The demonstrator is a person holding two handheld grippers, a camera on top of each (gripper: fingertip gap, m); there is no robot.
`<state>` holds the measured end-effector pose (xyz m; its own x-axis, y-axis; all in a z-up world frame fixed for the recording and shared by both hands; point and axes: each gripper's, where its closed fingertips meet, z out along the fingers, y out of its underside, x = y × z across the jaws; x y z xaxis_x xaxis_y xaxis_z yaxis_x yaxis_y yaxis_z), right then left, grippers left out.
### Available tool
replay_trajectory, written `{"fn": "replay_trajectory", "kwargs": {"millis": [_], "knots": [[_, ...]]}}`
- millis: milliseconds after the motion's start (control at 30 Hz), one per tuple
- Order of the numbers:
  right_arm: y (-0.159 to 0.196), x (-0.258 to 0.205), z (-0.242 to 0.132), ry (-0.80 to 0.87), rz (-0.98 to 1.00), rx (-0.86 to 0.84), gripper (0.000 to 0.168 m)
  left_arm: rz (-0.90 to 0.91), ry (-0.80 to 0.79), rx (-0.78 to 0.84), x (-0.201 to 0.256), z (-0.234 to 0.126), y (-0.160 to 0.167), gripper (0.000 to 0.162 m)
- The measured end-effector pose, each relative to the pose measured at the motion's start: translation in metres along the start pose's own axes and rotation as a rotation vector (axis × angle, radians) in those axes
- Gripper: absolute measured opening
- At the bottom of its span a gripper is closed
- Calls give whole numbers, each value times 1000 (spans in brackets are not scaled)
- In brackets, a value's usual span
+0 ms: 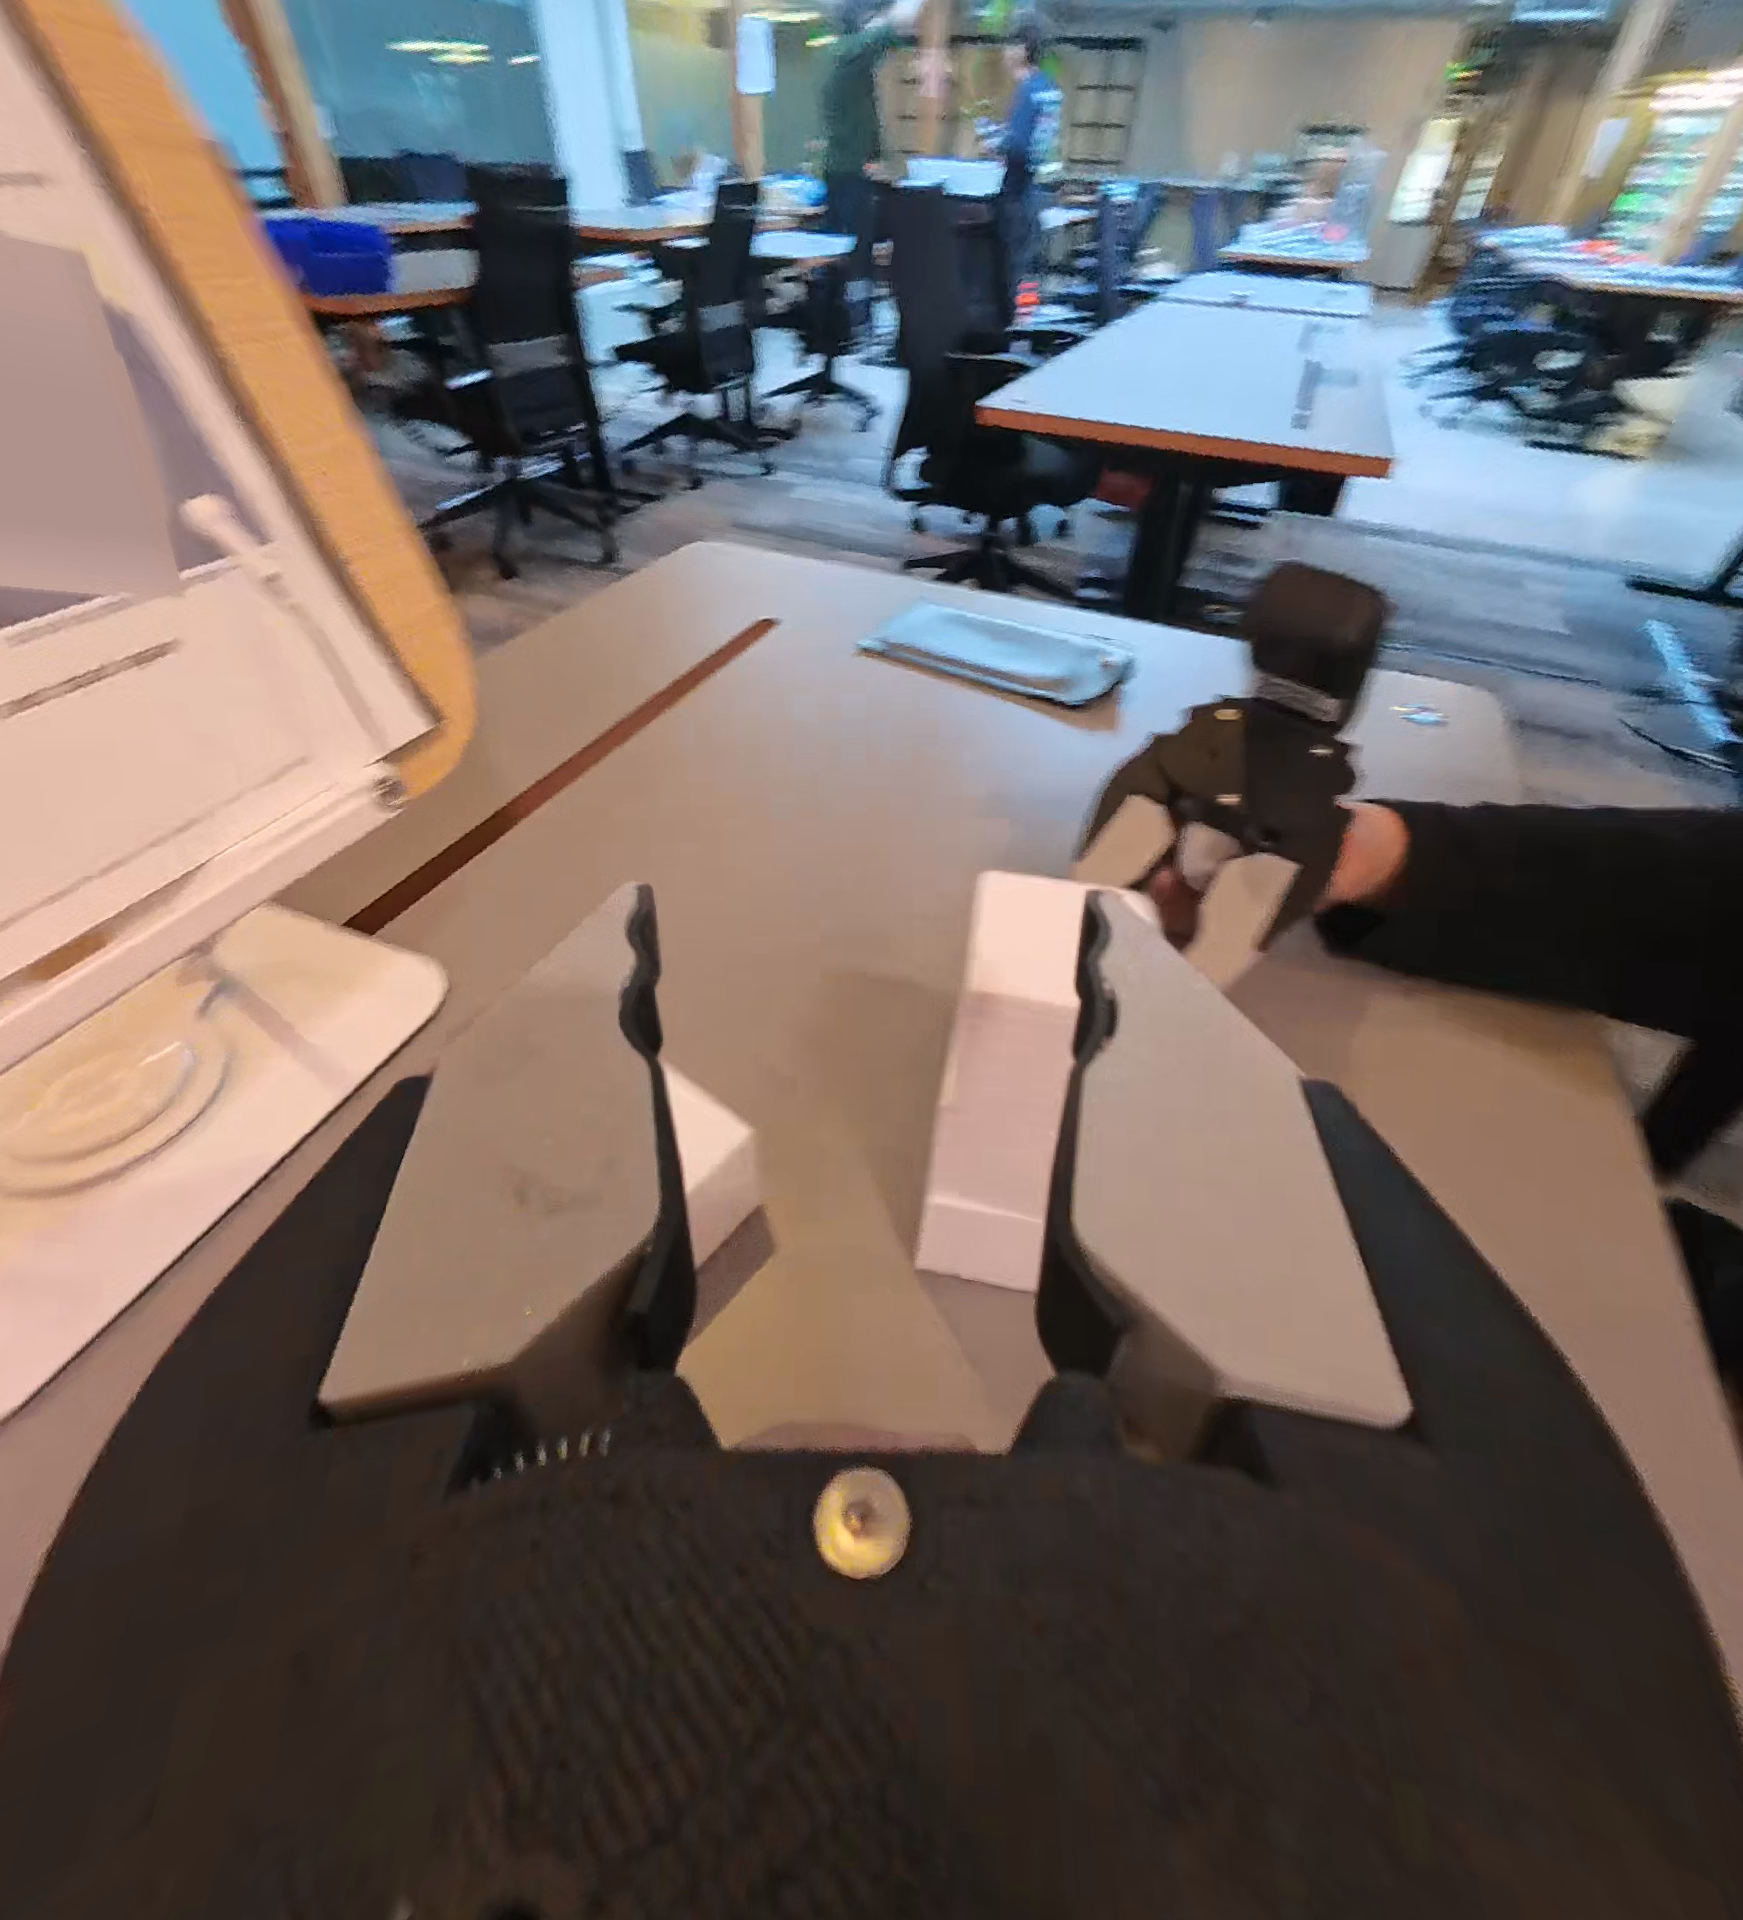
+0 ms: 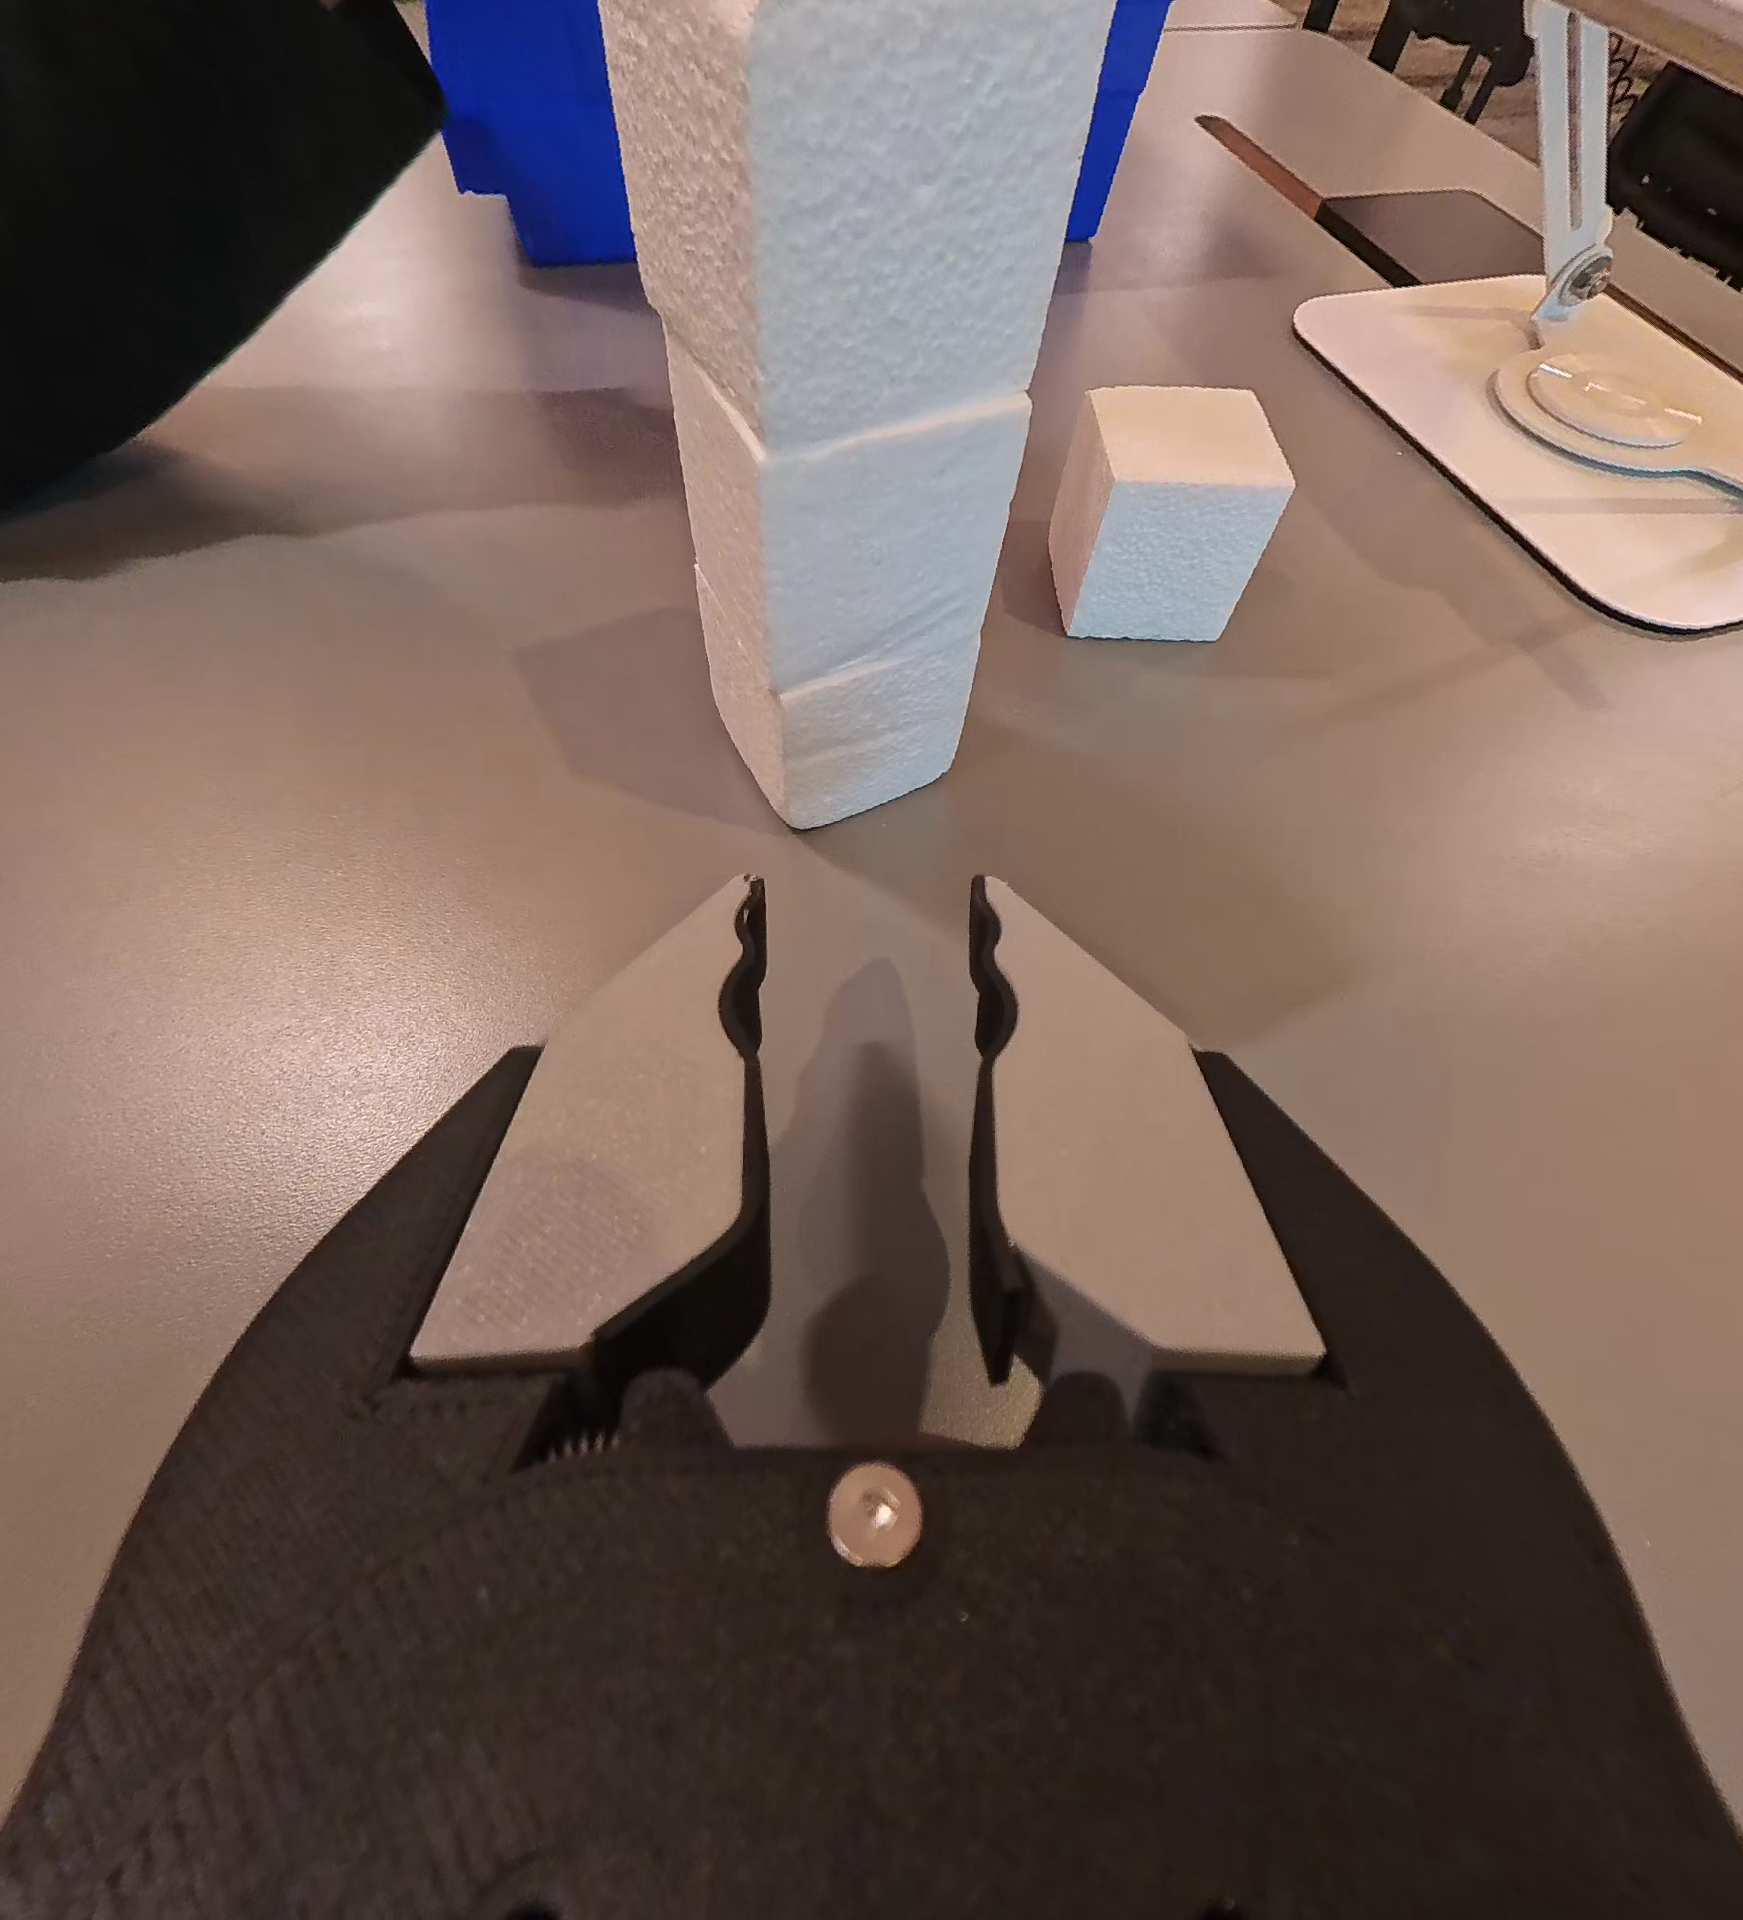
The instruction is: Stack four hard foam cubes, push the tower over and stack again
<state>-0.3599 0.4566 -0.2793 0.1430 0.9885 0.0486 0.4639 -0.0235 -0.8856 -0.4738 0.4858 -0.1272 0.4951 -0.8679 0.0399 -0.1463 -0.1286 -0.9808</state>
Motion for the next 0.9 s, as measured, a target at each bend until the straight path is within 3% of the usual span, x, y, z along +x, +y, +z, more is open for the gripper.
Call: {"fn": "replay_trajectory", "kwargs": {"millis": [167,300,467,567,700,900], "knots": [[0,0,0,7,-3,-3,36,-100,-308,-88,-65,-2,32,75],[1,0,0,8,-5,-5,36,-227,-410,-243,-89,12,78,71],[1,0,0,9,-6,-6,36,-208,-513,-480,-104,24,131,68],[1,0,0,8,-8,-8,36,-223,-522,-489,-106,26,137,63],[1,0,0,8,-6,-5,36,-306,-487,-496,-104,19,142,69],[1,0,0,6,-5,-7,36,-405,-496,-613,-103,-16,159,67]]}}
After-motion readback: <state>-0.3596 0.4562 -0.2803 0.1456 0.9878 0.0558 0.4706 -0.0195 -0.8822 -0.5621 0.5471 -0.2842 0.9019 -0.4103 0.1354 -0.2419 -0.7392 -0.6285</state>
